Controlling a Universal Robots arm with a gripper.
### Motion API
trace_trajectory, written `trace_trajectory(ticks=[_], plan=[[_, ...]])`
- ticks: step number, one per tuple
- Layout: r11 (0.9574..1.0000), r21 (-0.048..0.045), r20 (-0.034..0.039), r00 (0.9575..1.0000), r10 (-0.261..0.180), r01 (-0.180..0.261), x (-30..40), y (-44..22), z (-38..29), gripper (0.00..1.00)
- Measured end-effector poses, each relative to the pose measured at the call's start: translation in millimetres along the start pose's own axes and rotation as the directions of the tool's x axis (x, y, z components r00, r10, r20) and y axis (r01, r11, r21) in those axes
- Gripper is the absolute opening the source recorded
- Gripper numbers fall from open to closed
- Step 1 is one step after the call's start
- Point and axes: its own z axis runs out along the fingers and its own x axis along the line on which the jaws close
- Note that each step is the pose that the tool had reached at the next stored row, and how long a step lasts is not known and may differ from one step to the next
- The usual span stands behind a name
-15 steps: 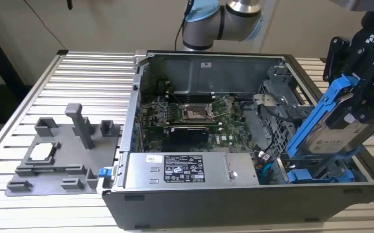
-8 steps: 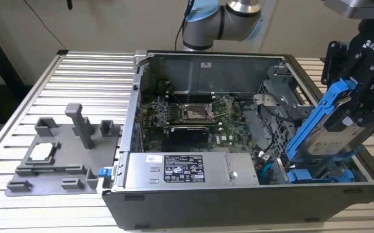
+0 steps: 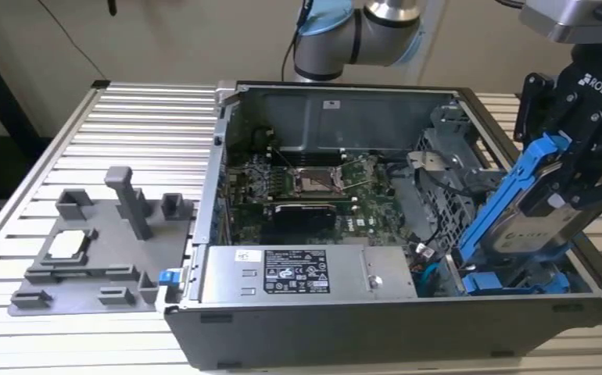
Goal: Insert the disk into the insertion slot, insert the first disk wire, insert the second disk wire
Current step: 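Insert the disk into the insertion slot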
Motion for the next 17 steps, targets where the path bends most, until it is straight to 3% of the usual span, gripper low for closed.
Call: trace_trajectory(ticks=[17], plan=[[1.0, 0.0001, 0.0, 1.0, -0.003, 0.003, -0.5, -1.3, 12.8, 0.33]])
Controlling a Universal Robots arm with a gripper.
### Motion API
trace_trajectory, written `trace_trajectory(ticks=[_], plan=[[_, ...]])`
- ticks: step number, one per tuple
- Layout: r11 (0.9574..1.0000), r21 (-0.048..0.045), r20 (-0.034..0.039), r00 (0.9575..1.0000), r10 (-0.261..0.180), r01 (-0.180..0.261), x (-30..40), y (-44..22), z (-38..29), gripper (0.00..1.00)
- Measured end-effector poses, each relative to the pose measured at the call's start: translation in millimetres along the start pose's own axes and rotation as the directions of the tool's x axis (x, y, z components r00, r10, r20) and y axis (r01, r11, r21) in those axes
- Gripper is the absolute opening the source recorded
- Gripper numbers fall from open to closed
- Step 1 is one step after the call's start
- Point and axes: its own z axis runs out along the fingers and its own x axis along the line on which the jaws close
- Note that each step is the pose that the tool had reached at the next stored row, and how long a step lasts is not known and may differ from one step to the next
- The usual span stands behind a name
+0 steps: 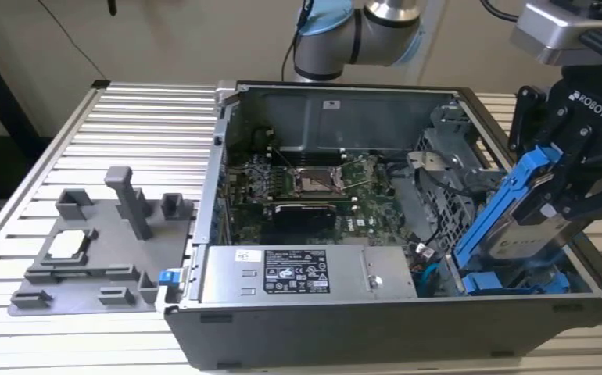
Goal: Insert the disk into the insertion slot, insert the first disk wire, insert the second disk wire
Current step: 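Insert the disk into the insertion slot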
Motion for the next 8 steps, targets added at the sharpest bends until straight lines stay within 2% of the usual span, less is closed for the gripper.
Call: trace_trajectory(ticks=[8], plan=[[1.0, 0.0, 0.0, 1.0, 0.0, 0.0, -0.2, -0.3, 5.3, 0.33]])
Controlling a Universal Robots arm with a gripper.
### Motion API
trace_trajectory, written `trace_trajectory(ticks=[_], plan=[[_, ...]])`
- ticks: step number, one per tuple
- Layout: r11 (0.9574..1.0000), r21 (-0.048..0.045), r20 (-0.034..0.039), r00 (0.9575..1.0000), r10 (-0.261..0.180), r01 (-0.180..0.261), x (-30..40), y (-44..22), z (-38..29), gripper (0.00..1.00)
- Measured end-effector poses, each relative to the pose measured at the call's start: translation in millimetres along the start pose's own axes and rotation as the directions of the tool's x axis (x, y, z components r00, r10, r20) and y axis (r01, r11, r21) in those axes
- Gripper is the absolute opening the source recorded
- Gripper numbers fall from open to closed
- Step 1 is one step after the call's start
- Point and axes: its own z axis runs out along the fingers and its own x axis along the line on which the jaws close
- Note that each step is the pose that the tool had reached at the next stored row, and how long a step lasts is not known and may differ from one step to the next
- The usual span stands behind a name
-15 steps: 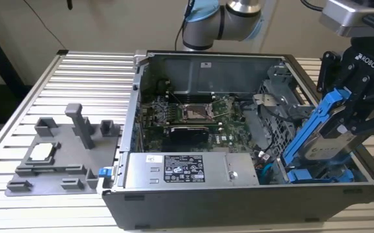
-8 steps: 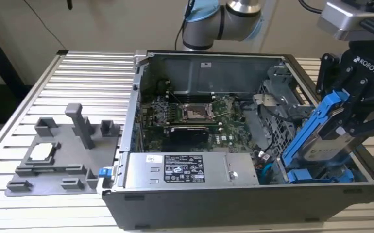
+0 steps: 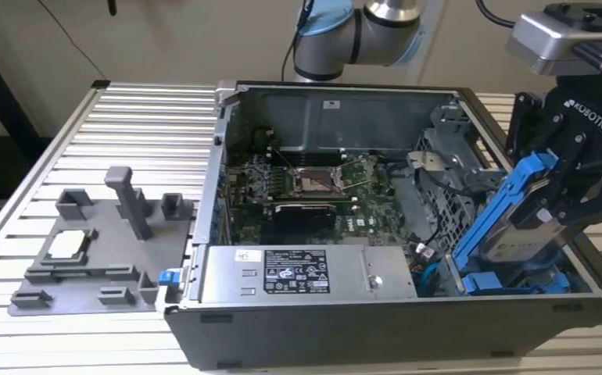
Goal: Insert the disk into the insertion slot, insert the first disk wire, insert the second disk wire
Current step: 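Insert the disk into the insertion slot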
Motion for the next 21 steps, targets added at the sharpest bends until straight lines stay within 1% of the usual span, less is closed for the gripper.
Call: trace_trajectory(ticks=[7, 16, 21], plan=[[1.0, -0.0001, -0.0001, 1.0, 0.0, 0.0, -0.3, -0.5, 3.8, 0.33], [1.0, 0.0, -0.0001, 1.0, 0.0, 0.0, -2.1, -1.1, 13.8, 0.33], [1.0, 0.0, -0.0003, 1.0, 0.0, 0.0, -3.8, -1.4, 20.8, 0.33]])
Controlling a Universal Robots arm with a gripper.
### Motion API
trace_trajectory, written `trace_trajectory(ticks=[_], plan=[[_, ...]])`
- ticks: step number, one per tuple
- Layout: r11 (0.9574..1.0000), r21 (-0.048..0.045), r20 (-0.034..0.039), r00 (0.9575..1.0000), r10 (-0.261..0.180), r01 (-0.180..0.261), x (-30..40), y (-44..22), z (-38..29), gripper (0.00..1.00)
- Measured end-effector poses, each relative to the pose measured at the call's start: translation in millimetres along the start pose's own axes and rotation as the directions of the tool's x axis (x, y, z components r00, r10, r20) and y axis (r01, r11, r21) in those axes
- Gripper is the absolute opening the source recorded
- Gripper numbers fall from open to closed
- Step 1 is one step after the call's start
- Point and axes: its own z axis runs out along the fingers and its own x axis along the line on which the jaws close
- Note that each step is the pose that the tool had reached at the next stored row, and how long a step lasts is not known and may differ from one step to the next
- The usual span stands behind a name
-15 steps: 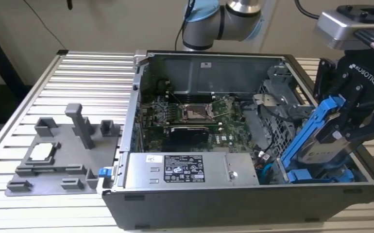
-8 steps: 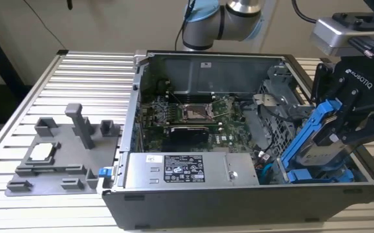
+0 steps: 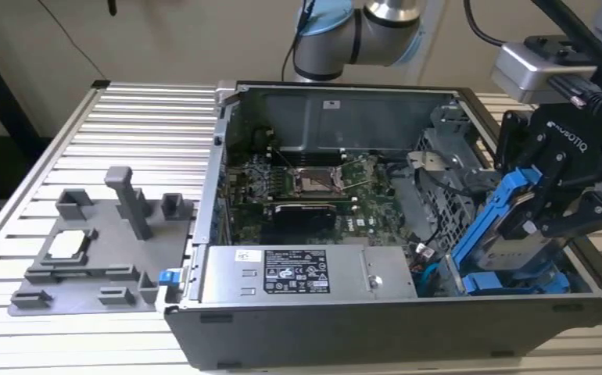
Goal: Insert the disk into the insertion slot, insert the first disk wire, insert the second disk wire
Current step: 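Insert the disk into the insertion slot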
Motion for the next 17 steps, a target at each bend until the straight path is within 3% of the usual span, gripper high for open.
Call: trace_trajectory(ticks=[9, 17], plan=[[1.0, 0.0, 0.0, 1.0, 0.0, 0.0, -1.4, -0.7, 13.0, 0.33], [1.0, 0.0, -0.0005, 1.0, 0.0, 0.0, -1.5, -1.0, 14.5, 0.33]])
